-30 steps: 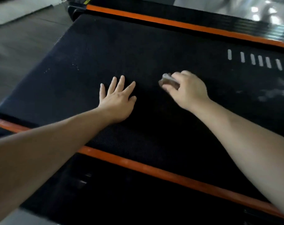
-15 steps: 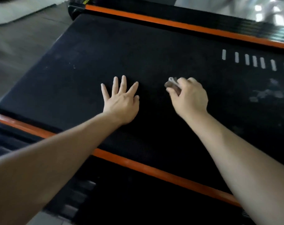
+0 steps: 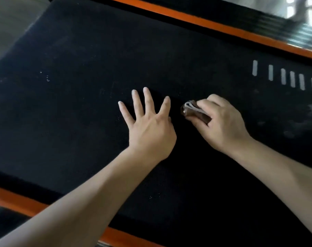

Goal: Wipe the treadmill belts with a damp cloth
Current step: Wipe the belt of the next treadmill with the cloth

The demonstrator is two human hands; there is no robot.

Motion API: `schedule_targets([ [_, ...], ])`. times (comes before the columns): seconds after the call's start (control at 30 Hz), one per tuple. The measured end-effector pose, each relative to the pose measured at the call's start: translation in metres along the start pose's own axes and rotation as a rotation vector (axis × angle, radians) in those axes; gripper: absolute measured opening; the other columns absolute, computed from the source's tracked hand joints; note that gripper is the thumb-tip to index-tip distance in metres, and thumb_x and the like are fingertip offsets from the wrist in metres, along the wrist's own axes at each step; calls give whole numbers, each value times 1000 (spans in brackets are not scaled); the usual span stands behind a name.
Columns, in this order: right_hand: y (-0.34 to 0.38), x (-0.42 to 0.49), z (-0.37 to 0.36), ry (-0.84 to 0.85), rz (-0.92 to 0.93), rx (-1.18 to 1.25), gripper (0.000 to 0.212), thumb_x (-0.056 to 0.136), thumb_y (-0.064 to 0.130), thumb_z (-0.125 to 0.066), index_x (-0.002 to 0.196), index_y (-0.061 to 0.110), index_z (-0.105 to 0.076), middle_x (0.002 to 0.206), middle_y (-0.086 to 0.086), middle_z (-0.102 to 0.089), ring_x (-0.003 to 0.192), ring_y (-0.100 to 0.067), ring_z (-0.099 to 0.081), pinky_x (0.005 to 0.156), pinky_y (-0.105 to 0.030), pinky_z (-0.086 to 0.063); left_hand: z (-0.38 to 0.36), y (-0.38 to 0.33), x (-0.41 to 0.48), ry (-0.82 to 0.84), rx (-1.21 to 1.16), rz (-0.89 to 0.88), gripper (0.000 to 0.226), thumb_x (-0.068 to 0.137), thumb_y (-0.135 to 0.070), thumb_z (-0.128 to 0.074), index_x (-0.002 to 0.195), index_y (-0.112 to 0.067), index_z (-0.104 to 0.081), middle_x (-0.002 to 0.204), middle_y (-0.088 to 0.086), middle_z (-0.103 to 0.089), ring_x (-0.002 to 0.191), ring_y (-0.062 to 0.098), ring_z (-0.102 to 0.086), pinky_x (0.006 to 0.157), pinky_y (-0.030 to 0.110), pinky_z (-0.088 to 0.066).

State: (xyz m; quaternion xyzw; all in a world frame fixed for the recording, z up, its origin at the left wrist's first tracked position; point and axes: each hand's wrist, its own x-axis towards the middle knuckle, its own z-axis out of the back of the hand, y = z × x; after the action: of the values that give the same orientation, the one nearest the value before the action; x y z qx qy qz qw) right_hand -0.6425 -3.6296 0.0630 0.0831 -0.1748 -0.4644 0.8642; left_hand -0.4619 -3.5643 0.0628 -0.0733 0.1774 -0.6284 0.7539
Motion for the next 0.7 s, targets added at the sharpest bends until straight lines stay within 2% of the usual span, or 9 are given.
schedule_targets([
  [0.07,-18,14,4,39,76,-11,44,91,58,-56,89,15,-64,84,2,-53,74,-15,-52,60,-30,-42,-7,-13,-1,-18,5,-8,61,106,-32,-28,164,-31,-10,171,18,15,154,41,26,118,69,16],
  [0.13,-50,57,2,-24,33,-93,41,90,59,-55,91,19,-62,87,1,-54,78,-19,-55,63,-33,-43,-13,-21,-3,-56,20,-13,60,106,-34,-23,164,-32,-12,172,16,12,155,40,23,119,68,15],
  [0.23,-94,123,12,-149,-331,-145,34,94,53,-56,96,20,-62,96,-6,-62,94,-33,-63,70,-35,-41,-17,-26,-3,-95,-9,20,58,107,-38,-23,164,-34,-13,173,12,10,156,35,22,121,63,17],
  [0.27,-95,132,9,-173,-383,-166,33,94,52,-56,98,20,-62,99,-7,-63,97,-34,-63,71,-34,-39,-18,-28,-3,-103,-14,31,58,107,-38,-25,164,-34,-13,173,10,10,157,33,22,121,62,18],
  [0.3,-91,133,3,-167,-373,-188,33,94,52,-57,102,20,-63,102,-7,-63,99,-33,-63,71,-34,-38,-18,-31,-3,-106,-14,40,59,107,-39,-26,164,-34,-12,173,9,10,157,32,22,121,61,18],
  [0.43,-72,114,-6,-58,-79,-92,34,94,54,-60,101,22,-64,97,-2,-58,85,-23,-55,67,-32,-38,-23,-43,-11,-98,-17,51,61,106,-41,-28,164,-33,-11,173,8,11,157,29,22,122,58,19],
  [0.5,-98,131,6,-99,-191,-148,38,94,56,-58,109,21,-66,106,-5,-65,95,-31,-62,74,-37,-47,-29,-45,-18,-118,-1,26,61,105,-44,-24,164,-33,-12,173,7,9,158,27,20,123,54,18],
  [0.6,-137,158,24,-152,-480,-192,37,94,52,-57,112,21,-66,115,-10,-68,110,-38,-62,87,-42,-49,-33,-47,-23,-166,-11,40,67,98,-50,-15,164,-35,-14,174,3,4,159,24,16,124,49,17],
  [0.7,-127,149,14,-153,-384,-169,36,95,52,-57,112,22,-65,112,-8,-66,106,-34,-63,83,-42,-50,-39,-50,-25,-192,20,46,71,95,-52,-11,164,-34,-13,174,4,2,159,25,14,125,50,16],
])
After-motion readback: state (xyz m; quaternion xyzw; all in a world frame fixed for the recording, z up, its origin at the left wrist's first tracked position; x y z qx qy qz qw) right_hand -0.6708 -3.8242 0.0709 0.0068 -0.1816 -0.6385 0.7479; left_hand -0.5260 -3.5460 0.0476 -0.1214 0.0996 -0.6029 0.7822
